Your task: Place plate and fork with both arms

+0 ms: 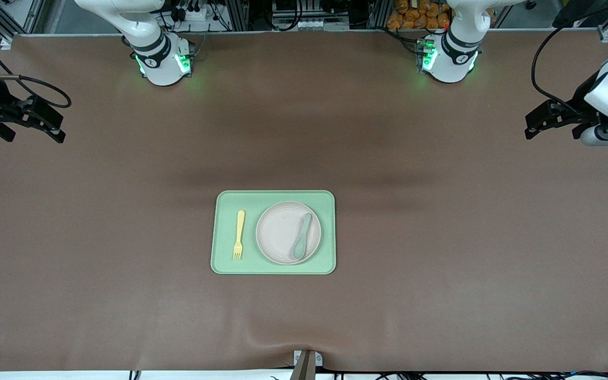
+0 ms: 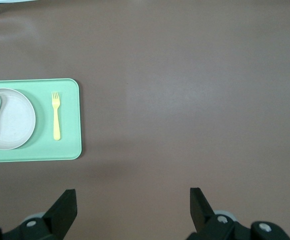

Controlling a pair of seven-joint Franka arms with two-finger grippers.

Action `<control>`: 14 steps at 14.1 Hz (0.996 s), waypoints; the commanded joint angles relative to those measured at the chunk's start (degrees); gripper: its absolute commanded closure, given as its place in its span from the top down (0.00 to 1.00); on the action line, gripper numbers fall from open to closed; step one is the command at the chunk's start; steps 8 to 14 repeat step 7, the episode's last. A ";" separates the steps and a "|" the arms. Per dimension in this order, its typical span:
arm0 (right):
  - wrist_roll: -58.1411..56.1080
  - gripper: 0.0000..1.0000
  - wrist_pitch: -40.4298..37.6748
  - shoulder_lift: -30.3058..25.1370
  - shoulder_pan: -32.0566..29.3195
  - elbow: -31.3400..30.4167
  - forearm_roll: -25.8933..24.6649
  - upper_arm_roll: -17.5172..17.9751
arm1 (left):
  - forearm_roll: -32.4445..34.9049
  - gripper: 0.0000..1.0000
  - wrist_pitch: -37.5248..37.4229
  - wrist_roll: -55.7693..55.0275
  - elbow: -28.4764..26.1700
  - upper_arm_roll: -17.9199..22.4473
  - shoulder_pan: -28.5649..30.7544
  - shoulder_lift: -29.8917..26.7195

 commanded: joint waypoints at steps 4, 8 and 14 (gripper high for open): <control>-0.05 1.00 0.65 0.57 -0.96 1.05 0.02 0.60 | -0.14 1.00 0.18 0.85 0.67 -0.05 0.57 -0.62; -0.05 1.00 0.92 0.57 -0.87 1.05 0.11 0.60 | -0.05 1.00 -0.96 0.49 1.47 -0.05 0.48 0.00; -0.05 1.00 0.92 0.57 -0.87 1.05 0.11 0.60 | -0.05 1.00 -0.96 0.49 1.47 -0.05 0.48 0.00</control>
